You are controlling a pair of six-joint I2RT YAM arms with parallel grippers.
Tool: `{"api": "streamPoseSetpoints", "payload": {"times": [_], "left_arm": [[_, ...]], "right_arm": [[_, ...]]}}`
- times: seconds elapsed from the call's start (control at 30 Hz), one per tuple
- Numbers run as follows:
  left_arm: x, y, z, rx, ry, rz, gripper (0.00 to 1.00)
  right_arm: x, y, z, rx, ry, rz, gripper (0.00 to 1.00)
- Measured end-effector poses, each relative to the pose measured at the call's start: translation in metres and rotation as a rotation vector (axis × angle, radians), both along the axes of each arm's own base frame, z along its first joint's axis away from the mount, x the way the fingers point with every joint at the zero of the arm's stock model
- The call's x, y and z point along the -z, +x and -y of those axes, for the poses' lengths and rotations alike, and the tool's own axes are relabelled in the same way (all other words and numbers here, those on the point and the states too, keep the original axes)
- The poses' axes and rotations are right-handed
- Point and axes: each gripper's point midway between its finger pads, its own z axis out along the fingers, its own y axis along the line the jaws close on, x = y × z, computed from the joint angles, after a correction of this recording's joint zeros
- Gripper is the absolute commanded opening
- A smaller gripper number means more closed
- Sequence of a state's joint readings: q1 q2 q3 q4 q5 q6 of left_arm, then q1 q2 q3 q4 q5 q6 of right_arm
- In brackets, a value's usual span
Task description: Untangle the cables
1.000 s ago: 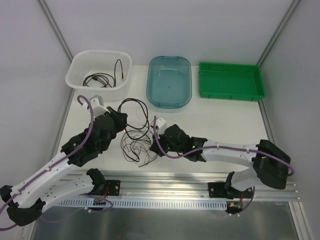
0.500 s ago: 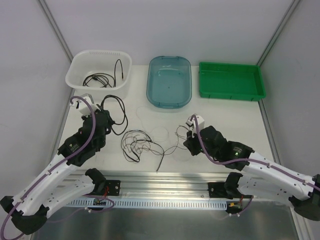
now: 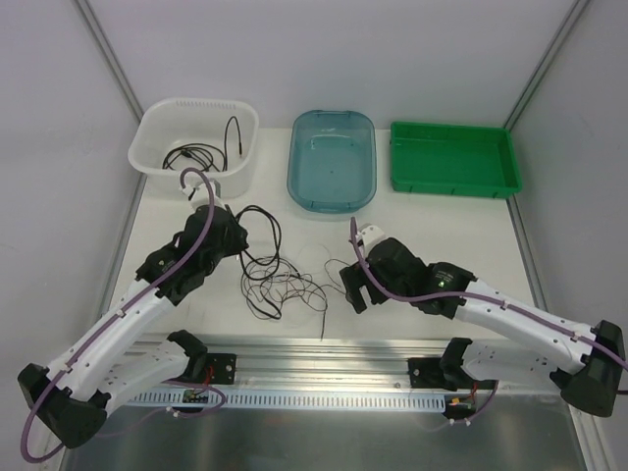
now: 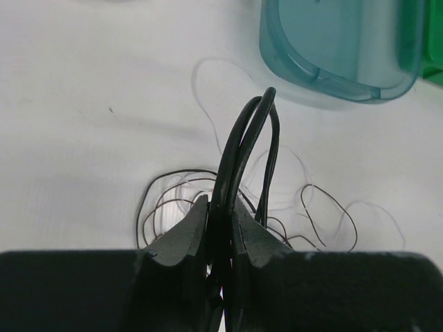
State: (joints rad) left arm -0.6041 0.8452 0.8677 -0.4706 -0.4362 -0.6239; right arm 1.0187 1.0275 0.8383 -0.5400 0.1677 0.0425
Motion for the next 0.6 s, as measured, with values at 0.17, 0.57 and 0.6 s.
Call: {"api": "streamPoseSetpoints", "payload": {"times": [0.17, 0.57, 0.6], "left_arm": [[-0.004, 0.006, 0.012, 0.067, -0.075, -0.044, 0.01], [-0.125, 0.105, -0.030, -0.089, -0.143, 0.169, 0.02], [-0.128, 0.119, -0.042, -0.129, -0.139, 0.177, 0.02]], "right_arm": [[-0.013, -0.003, 0.017, 0.026, 0.006, 0.036, 0.98], [-0.045, -0.007, 0.061, 0.126, 0.097, 0.166, 0.97], [-0.045, -0.008, 0.064, 0.134, 0.099, 0.171, 0.97]]}}
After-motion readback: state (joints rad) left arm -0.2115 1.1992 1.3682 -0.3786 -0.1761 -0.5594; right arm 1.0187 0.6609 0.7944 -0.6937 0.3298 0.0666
